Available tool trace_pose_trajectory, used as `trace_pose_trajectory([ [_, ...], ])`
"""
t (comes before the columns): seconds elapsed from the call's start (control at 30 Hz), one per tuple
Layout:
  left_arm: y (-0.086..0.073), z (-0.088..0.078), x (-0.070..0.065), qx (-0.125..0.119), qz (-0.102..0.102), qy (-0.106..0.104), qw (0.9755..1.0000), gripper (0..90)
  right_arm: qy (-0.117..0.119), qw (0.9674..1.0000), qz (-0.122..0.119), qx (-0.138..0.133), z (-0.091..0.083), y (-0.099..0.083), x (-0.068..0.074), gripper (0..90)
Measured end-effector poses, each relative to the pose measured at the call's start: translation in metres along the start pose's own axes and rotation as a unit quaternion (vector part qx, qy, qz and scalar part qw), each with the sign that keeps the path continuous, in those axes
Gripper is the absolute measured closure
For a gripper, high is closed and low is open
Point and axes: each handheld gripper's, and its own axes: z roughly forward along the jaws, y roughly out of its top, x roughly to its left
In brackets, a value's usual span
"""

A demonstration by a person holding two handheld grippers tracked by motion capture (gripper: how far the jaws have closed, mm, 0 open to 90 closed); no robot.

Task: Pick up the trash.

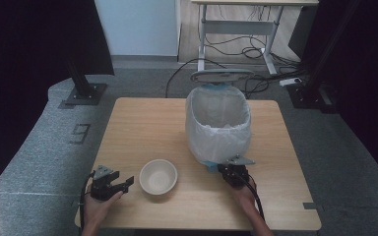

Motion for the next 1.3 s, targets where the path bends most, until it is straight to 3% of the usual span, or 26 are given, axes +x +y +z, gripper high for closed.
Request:
trace_pose_trajectory([
  [0.27,0.001,0.0,-0.003,-0.005,0.001,-0.004,1.0,31.6,0.006,1.0,0.007,-0.002,0.0,0.0,-0.002,89.5],
  [0.53,0.007,0.014,-0.014,0.005,0.011,-0.013,0.9998,32.8,0.006,0.9999,0.008,-0.003,0.0,-0.001,-0.002,89.5],
  [0.7,0.01,0.017,-0.02,0.003,0.017,-0.004,0.9998,33.0,0.0,1.0,-0.003,-0.003,0.0,-0.001,0.0,89.5],
  [0.9,0.015,0.02,-0.026,-0.002,0.018,-0.01,0.9998,33.0,-0.001,1.0,-0.006,-0.003,0.0,-0.001,0.001,89.4],
  [1.13,0.016,0.036,-0.035,0.022,0.033,-0.023,0.9989,33.8,-0.002,1.0,-0.007,-0.003,0.0,-0.001,0.001,89.5],
  [1.3,0.014,0.045,-0.035,0.049,0.036,-0.043,0.9972,43.7,-0.002,1.0,-0.007,-0.003,0.0,-0.001,0.001,89.4],
])
